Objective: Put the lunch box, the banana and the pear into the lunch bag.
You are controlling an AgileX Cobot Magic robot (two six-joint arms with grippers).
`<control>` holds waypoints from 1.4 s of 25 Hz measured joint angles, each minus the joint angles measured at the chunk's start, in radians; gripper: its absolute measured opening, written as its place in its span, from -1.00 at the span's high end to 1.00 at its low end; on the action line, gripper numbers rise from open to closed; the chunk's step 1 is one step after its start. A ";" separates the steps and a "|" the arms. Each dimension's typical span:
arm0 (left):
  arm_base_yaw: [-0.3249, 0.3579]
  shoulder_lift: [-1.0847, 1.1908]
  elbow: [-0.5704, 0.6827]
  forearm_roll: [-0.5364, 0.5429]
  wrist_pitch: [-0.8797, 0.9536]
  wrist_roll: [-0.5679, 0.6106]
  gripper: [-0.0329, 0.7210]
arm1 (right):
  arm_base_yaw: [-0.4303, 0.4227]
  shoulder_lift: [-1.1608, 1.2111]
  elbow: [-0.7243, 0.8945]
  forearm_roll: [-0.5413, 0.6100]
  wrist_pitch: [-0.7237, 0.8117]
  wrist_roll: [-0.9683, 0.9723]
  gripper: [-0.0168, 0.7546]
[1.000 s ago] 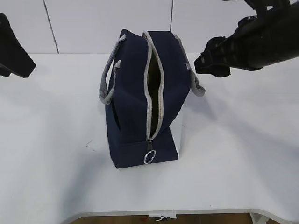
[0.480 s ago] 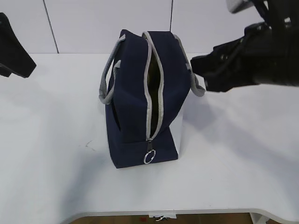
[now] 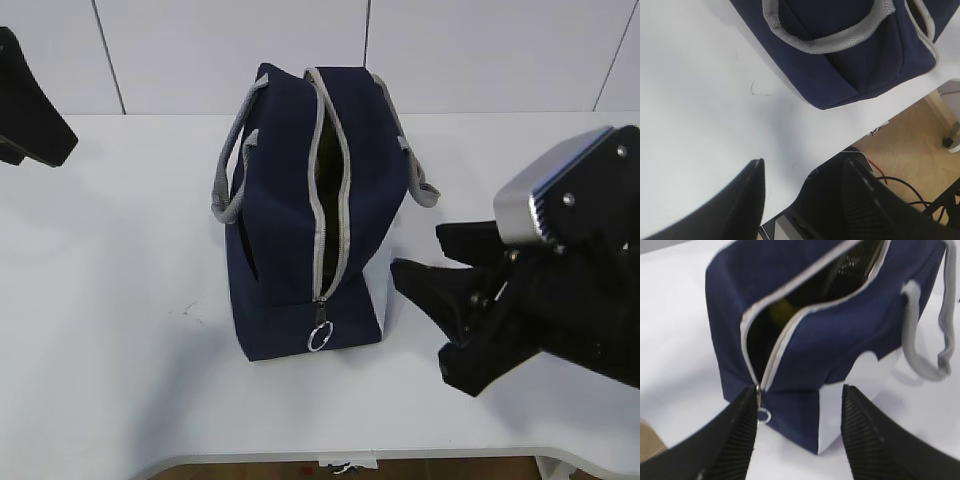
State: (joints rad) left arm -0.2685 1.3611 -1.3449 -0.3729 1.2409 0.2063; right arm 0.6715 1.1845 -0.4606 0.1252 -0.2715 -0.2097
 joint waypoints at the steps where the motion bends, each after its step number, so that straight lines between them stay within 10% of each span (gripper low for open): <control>1: 0.000 0.000 0.000 0.000 0.000 0.000 -0.09 | 0.000 -0.002 0.016 0.000 -0.003 0.010 -0.14; 10: 0.000 0.000 0.000 0.000 0.000 0.000 -0.09 | 0.002 0.051 0.054 -0.033 -0.021 0.060 -0.14; 18: 0.000 0.000 0.000 -0.002 0.000 0.000 -0.09 | 0.002 0.228 0.055 -0.336 -0.259 0.314 -0.14; 35: 0.000 0.000 0.000 -0.004 0.000 0.000 -0.09 | 0.002 0.547 0.027 -0.338 -0.487 0.343 -0.13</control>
State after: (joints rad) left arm -0.2685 1.3611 -1.3449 -0.3769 1.2409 0.2063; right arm 0.6732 1.7317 -0.4340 -0.2124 -0.7589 0.1333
